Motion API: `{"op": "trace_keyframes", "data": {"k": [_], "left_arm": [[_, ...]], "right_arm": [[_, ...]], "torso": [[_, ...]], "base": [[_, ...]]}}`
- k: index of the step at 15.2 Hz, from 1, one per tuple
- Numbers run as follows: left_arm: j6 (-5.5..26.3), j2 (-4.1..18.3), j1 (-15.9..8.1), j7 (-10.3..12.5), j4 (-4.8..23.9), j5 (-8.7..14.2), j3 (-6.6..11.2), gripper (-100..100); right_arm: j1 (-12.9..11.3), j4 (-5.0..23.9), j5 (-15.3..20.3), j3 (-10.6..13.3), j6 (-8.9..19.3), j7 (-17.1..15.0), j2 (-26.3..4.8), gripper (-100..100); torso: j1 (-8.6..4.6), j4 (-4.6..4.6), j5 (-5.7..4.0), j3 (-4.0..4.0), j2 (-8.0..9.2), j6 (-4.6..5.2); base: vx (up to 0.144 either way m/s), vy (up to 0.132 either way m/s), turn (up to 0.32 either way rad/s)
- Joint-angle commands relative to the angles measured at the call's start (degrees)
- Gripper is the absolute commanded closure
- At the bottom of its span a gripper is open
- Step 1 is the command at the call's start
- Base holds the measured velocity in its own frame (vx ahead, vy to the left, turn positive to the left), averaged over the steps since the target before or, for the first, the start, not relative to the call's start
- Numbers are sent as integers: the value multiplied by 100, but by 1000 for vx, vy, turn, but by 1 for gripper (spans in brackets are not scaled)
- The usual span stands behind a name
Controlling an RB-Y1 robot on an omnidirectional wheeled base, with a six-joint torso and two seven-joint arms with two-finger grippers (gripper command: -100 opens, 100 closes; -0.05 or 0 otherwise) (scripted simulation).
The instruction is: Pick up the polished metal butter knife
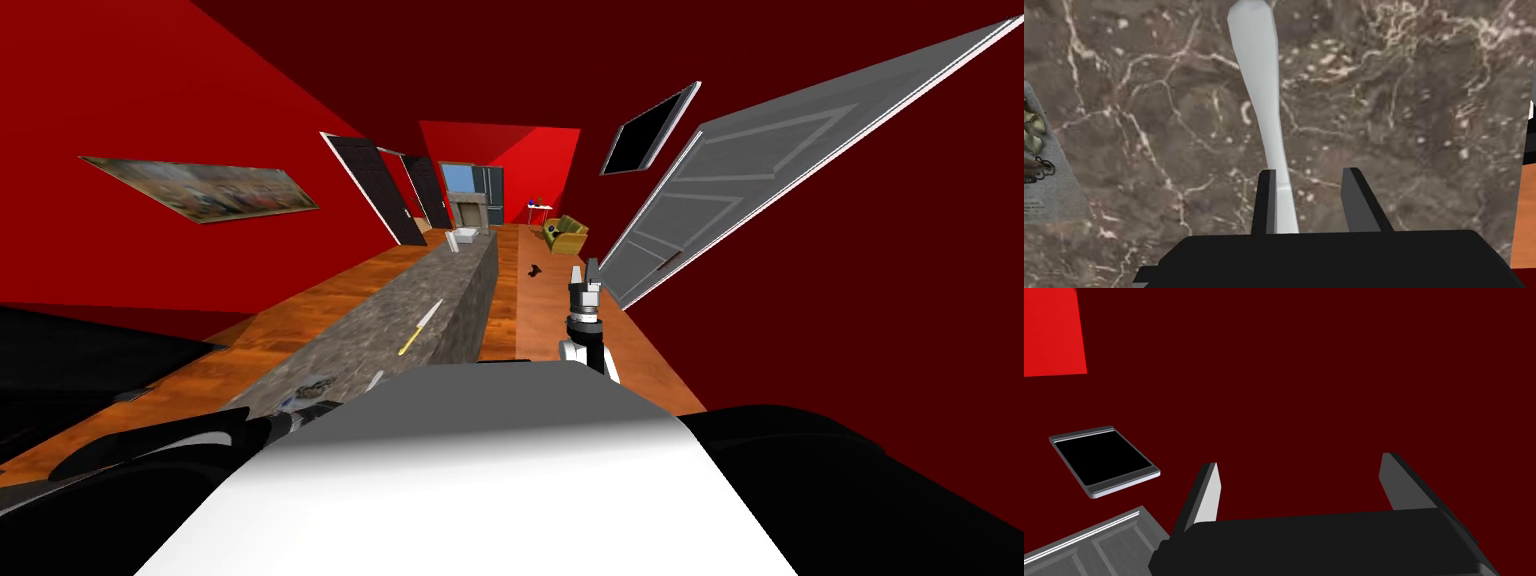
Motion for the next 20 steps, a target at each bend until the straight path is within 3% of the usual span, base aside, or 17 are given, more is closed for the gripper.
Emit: {"op": "trace_keyframes", "data": {"k": [1, 2, 11, 12, 17, 20], "left_arm": [[-43, 43, 63, 13, -51, 28, 160, -100], [-85, 93, 107, 38, -77, 29, 302, -100], [-111, 334, 469, 264, -82, 114, 1046, -100], [67, 339, 555, 347, 11, 207, 1010, -100], [372, 351, 611, 446, 105, 373, 821, -100], [644, 364, 637, 527, 166, 524, 616, -100]], "right_arm": [[0, 0, 0, 0, 0, 0, 0, 0], [0, 0, 0, 0, 0, 0, 0, 0], [0, 0, 0, 0, 0, 0, 0, 0], [0, 0, 0, 0, 0, 0, 0, 0], [0, 0, 0, -2, 0, 0, -2, 0], [0, 0, 0, -2, 0, 0, -2, 0]], "torso": [[0, 0, 0, 0, 0, 0], [-5, -2, -1, -4, -6, -1], [-11, -6, -4, -13, -21, 1], [-5, -5, -2, -12, -19, 1], [55, 3, 13, 8, 15, -4], [58, 4, 15, 11, 20, -5]], "base": [[56, -63, -60], [64, -84, -109], [76, -74, -130], [42, 21, -155], [0, 86, 4], [-7, 92, 78]]}}
